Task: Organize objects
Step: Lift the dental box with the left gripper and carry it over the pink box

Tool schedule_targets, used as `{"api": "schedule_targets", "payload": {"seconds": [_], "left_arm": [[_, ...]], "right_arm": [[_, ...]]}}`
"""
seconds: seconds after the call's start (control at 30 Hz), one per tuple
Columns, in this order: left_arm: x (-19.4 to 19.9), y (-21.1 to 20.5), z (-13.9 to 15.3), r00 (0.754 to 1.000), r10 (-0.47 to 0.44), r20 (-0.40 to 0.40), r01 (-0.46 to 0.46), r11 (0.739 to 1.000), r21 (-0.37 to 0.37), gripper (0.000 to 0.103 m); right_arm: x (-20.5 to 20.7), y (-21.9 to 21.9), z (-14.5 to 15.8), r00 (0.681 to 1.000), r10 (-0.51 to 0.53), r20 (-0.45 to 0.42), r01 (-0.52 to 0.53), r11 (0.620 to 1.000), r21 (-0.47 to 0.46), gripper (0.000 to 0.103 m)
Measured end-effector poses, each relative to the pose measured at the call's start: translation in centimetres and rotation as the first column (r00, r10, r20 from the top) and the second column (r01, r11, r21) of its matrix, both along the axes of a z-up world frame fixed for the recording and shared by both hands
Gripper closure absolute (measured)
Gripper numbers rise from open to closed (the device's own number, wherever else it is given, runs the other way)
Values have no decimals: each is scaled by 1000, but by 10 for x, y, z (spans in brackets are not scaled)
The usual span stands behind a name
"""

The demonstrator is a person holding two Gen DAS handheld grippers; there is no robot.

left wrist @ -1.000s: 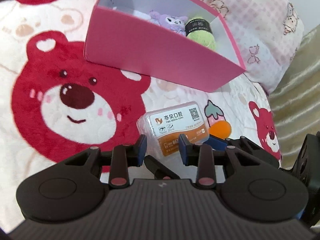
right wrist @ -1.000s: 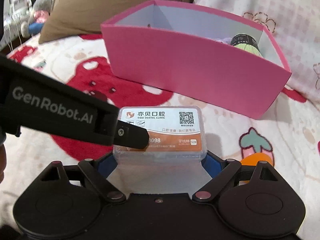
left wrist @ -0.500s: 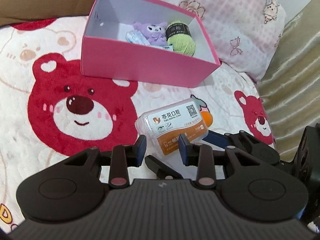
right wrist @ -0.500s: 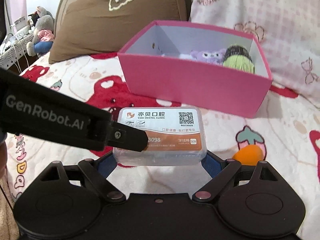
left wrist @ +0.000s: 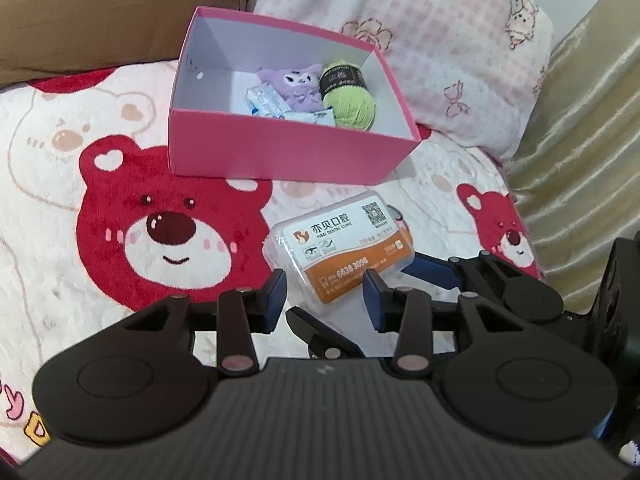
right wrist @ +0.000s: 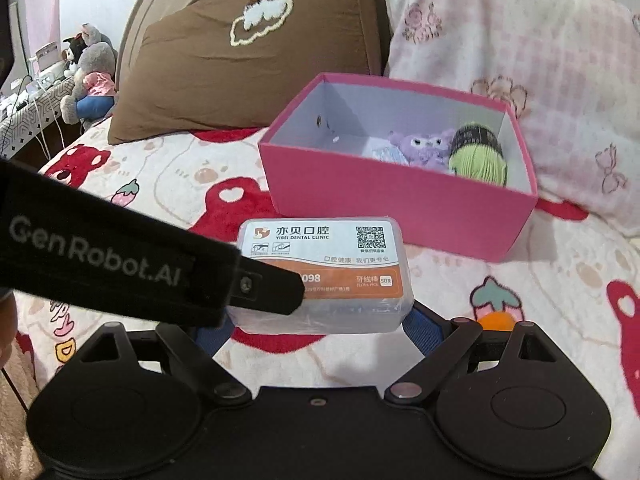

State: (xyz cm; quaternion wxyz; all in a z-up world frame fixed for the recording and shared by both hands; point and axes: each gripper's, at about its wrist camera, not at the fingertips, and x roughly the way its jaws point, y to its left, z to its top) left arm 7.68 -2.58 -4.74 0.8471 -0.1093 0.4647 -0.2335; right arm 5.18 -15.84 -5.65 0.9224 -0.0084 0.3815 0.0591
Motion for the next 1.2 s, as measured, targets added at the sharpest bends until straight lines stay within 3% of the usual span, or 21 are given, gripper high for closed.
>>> {"api": "schedule_targets", "payload": {"seconds": [0.2,0.47,0.73,0.83,1.0,1.2], "left_arm": [[-2,4,22,998,0,60,0,1000,2,63],[2,11,51,986,5,165,-8,1000,16,63],[37,5,69,979,-3,203,-4,999,36,62],[57,-3,70,982,-7,188,-2,999,46,63],[94,-5,66,994,9,109,-7,1000,-15,62],[136,-23,58,994,18,107,-20,1000,24,62]], "right_arm": [[2,1,20,998,3,55,-3,1000,5,10],[9,15,44,984,30,176,-20,998,-57,10],[37,19,59,969,47,243,-20,993,-114,10],[53,15,65,967,50,251,-21,993,-117,10],[81,5,68,972,40,231,-14,993,-115,10],[119,-7,60,978,7,210,3,999,-50,10]]}}
